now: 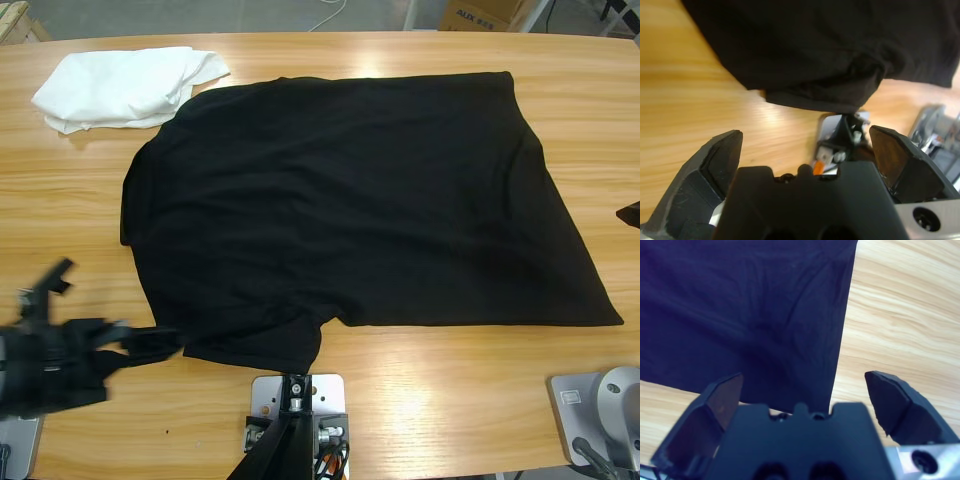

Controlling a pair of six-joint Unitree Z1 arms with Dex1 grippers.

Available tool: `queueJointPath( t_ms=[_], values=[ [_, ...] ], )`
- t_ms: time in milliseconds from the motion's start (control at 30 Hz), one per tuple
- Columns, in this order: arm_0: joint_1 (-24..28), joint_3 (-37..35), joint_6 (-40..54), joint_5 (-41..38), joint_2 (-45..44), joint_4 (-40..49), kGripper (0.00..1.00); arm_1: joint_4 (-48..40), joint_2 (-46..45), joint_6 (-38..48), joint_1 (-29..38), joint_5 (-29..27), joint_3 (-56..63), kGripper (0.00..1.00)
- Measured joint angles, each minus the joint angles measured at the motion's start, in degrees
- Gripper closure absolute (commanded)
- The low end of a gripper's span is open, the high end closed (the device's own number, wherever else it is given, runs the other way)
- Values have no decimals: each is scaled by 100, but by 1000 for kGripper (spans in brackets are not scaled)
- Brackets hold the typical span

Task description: Fold clothes

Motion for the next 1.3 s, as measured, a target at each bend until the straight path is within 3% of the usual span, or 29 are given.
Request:
queueJointPath(
  t_ms=[100,300,500,667,733,833,900,1067,1200,1300],
  values=[
    [-317,-4,-786,258,404,-163,13,0,11,0,3,0,0,0],
    [-407,109,-1215,537,458,-172,37,-40,16,0,3,0,0,4],
    [-554,205,-1266,546,788,-365,303,-60,17,0,3,0,0,4],
    [-784,528,-1305,547,1302,-1311,290,-93,19,0,3,0,0,4],
    [-813,819,-1304,610,1407,-2012,246,-114,26,0,3,0,0,4],
    [-825,1076,-1302,720,1437,-2591,78,-130,36,0,3,0,0,4],
    [-829,1138,-1295,745,1437,-2712,63,-141,38,0,3,0,0,4],
    [-831,1184,-1215,745,1238,-2603,59,-162,57,0,3,0,0,4],
    [-829,1054,-1188,745,716,-1459,68,-185,78,0,4,0,3,4],
    [-794,1018,-1107,745,563,-1099,81,-187,87,0,4,0,3,4]
  ],
)
